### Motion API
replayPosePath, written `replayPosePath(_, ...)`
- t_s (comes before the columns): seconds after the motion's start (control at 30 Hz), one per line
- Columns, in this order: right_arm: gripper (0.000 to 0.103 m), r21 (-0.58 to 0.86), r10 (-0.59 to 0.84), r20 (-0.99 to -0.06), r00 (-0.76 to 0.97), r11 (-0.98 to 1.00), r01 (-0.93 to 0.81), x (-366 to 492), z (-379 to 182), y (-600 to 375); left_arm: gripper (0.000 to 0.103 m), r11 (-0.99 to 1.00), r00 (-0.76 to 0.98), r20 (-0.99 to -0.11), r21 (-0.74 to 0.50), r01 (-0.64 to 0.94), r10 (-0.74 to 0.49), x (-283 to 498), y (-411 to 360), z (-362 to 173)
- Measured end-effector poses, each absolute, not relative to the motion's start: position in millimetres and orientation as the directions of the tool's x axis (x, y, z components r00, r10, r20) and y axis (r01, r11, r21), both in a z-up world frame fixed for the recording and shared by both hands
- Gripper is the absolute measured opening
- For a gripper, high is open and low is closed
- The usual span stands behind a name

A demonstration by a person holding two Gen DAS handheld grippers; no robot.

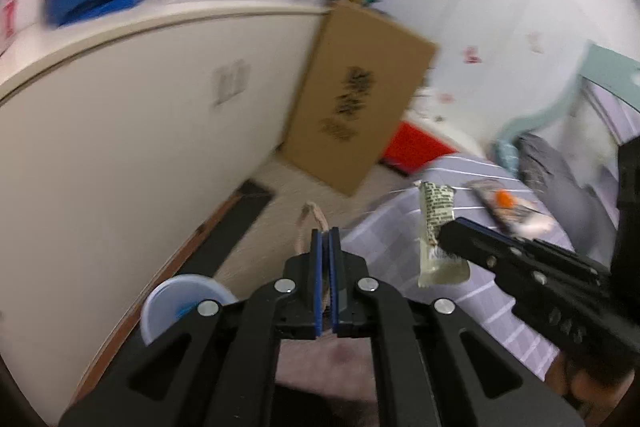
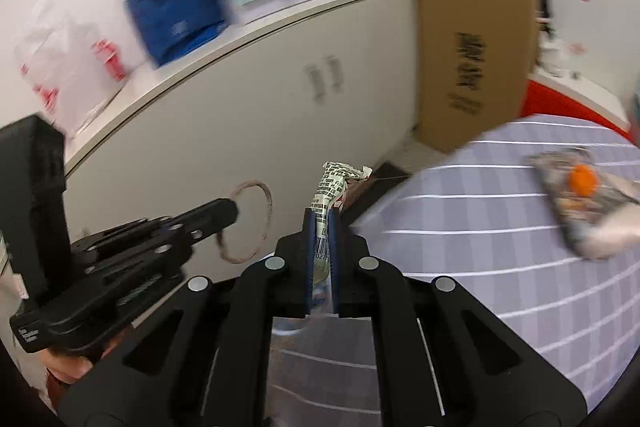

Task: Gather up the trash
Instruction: 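Carry both held items to the bin while the right tool drops its wrapper inside, then open the left tool to drop the brown cord into the bin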

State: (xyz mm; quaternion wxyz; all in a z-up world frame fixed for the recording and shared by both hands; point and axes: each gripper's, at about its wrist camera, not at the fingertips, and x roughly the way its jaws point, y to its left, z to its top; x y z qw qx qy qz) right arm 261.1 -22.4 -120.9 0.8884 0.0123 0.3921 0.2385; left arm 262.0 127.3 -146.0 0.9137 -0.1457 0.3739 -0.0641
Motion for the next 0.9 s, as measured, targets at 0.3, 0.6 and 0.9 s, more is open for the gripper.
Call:
replayPosePath(0.3,0.010,0.237,0.512,-0.746,0.426,0.802,-0.548,279,-167,86,0.003,0.943,0.684,-0.728,-0.255,-0.213,-0.042,246,218,-174)
replayPosePath(0.6,0.047,0.215,0.483,-0.796,0.365,0.789,-0.575,298,-206,125,0.003,0.925,0.633,-0.774,-0.254,-0.281,-0.020,257,255,-204)
replayPosePath(0.9,0.054,0.230,0.438,-0.818,0.373,0.843,-0.486,307,-219,101,0.003,0.930,0.592,-0.804,-0.250,-0.269,-0.044,276,251,-224)
